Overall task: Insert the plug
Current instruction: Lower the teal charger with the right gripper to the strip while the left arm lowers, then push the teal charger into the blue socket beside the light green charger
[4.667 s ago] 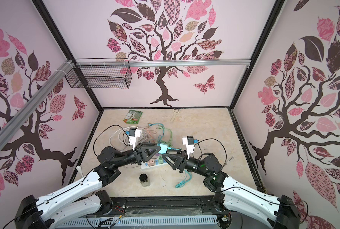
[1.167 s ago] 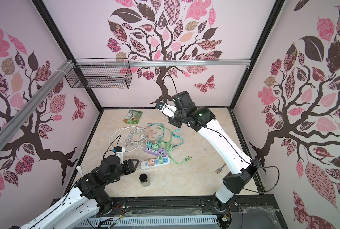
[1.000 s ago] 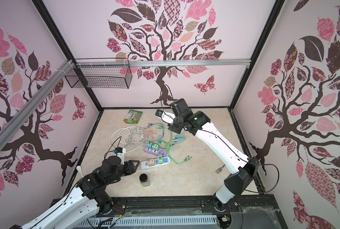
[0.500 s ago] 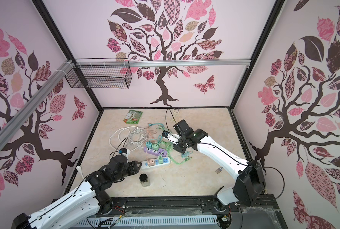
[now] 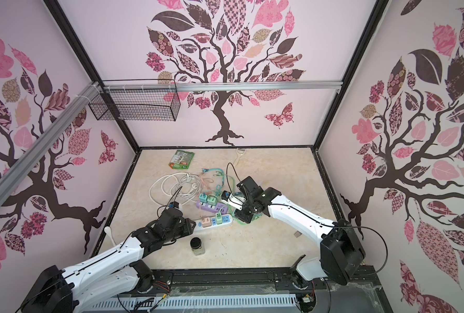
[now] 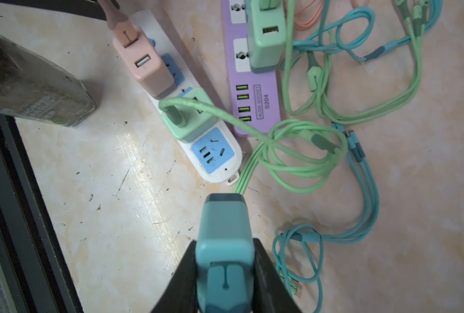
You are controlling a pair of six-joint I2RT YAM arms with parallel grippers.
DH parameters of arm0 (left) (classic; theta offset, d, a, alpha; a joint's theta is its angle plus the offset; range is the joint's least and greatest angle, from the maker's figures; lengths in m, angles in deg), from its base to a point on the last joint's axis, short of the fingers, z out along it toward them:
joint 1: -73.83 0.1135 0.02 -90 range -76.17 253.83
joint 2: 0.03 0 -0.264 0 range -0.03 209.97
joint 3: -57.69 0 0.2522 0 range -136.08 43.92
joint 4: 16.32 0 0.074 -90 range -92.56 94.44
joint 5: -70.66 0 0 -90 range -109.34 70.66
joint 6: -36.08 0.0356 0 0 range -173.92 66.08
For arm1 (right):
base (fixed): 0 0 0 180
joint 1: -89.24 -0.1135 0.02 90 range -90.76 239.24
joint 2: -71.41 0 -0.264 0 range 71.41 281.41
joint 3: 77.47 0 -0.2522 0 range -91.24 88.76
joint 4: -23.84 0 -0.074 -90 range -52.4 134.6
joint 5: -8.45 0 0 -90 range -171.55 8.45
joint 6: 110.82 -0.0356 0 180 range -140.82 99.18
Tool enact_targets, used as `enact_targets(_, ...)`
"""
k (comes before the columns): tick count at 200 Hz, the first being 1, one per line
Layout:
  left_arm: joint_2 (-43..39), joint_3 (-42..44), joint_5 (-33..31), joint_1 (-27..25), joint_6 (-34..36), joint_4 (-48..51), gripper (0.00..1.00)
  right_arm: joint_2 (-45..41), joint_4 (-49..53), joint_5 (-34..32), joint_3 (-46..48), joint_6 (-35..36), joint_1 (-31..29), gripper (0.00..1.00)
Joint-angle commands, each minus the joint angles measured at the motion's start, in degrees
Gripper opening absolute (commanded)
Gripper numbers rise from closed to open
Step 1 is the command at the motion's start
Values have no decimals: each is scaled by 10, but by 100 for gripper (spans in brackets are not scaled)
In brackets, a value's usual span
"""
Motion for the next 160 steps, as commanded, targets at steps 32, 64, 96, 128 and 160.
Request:
enact_targets(32,58,0,30,30,-10,-42,33,53,-11,19,-38,13,-30,19)
enact_targets(64,78,0,35,39,-4,-65,32,87,8,-2,-62,38,-46,20)
enact_targets(96,108,-8,41,46,7,-78,31,112,18,-17,-79,53,-49,20)
enact_targets(128,135,-14,50,55,16,-88,31,129,31,-27,-91,66,-48,20)
enact_targets(160,154,-18,61,60,20,-102,30,145,44,-36,-101,76,-48,20)
